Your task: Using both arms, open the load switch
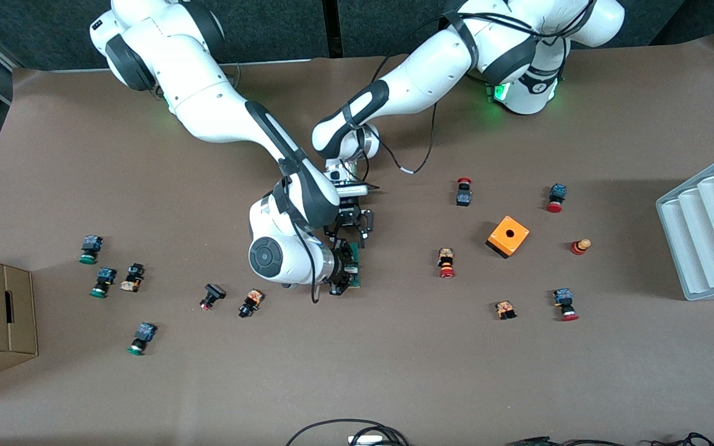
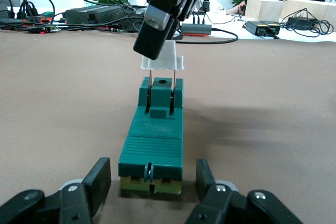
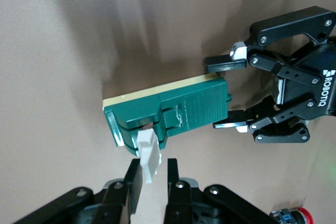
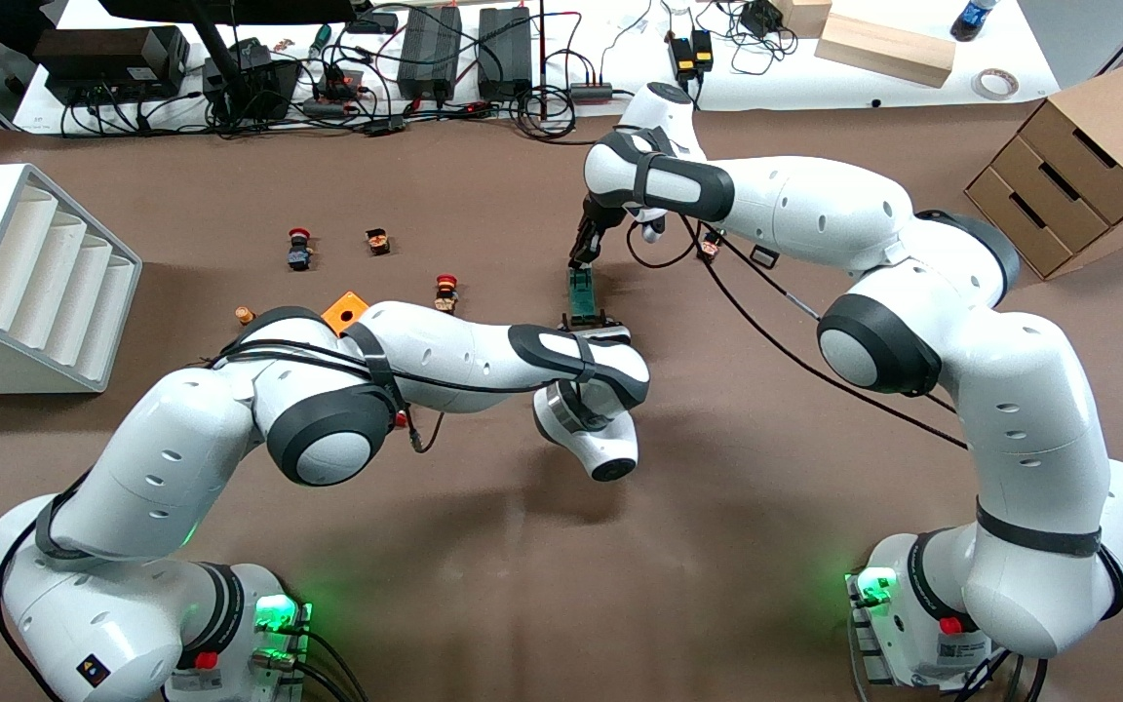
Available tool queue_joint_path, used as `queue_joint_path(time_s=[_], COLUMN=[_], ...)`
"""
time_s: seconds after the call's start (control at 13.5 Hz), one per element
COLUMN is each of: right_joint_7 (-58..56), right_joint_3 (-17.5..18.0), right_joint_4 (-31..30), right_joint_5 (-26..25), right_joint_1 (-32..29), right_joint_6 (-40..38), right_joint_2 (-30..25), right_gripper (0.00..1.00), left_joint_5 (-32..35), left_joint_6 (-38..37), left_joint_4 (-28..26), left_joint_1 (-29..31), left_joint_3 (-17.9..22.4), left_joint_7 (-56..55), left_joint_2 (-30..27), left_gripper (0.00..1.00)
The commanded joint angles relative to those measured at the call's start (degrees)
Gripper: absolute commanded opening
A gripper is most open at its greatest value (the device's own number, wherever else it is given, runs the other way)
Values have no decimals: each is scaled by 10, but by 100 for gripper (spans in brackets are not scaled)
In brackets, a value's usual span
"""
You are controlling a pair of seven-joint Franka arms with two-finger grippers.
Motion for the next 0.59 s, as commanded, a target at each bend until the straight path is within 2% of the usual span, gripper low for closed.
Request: queue_joint_path(time_s=[0.0,0.15,0.52], right_joint_7=[-4,-5,-4], right_joint_3=[6,21,21], right_joint_4=[-41,-53,-55], right_joint_5=[-20,-36,-38], right_joint_1=[-1,-4,-2], right_joint_6=[-9,-7,-9], right_joint_2=[-32,-41,-45], right_gripper=[26,26,26], left_joint_5=[3,3,2], left_joint_6=[-3,-3,-3], left_joint_4=[5,5,5], left_joint_1=[-7,-7,-7], left_joint_3=[3,3,3], left_joint_7=[-3,-4,-3], left_joint_2=[6,6,5], left_gripper=[74,74,74])
